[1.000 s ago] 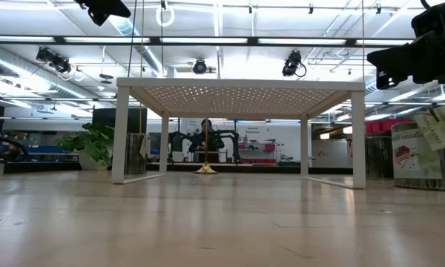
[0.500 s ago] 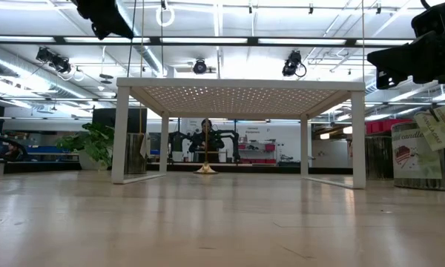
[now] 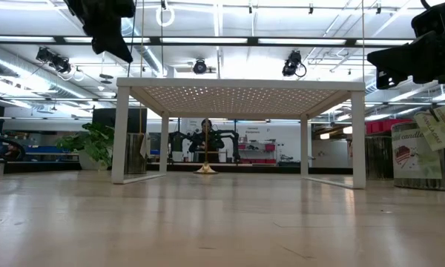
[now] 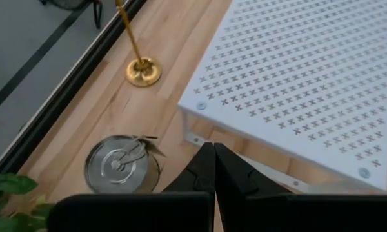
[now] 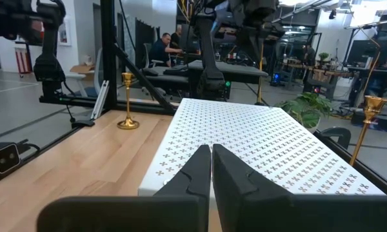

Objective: Pick & Place candle stick holders
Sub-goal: Put the left metal lid scented candle on the shelf

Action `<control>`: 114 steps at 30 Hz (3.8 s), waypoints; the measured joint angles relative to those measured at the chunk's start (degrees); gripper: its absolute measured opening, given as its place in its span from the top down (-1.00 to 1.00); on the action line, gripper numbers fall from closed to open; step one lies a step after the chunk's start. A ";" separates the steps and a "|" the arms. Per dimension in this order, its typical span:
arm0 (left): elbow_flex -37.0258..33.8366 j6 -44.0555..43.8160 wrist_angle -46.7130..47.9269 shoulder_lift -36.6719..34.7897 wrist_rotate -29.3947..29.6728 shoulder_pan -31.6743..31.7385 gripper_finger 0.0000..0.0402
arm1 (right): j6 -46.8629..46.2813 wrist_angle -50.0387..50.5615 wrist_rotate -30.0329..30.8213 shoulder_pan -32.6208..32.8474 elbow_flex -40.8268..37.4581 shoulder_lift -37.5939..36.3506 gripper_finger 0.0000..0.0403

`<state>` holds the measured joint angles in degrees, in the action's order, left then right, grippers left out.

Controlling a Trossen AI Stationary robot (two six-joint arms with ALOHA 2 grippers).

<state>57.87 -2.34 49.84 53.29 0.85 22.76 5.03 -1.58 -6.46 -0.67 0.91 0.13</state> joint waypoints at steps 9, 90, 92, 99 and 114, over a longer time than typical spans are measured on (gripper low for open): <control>0.00 0.03 0.26 1.58 -1.09 3.49 0.99 | -0.01 0.01 0.00 0.00 0.02 -0.01 0.90; 0.00 3.53 3.86 16.14 -2.17 17.57 -0.99 | 0.01 0.00 0.00 0.00 0.00 0.01 0.90; 0.00 3.55 4.73 16.14 -2.17 17.57 -0.99 | 0.01 0.01 0.00 0.00 0.00 0.00 0.90; 0.00 3.68 5.58 16.14 -2.22 17.51 -0.99 | 0.01 0.01 0.00 0.00 0.02 0.00 0.90; 9.23 7.95 12.09 22.99 -0.50 17.64 -0.99 | -0.01 0.00 -0.01 0.00 0.02 -0.01 0.90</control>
<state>67.09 5.61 61.93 76.28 0.35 40.40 5.02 -1.58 -6.46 -0.67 0.93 0.12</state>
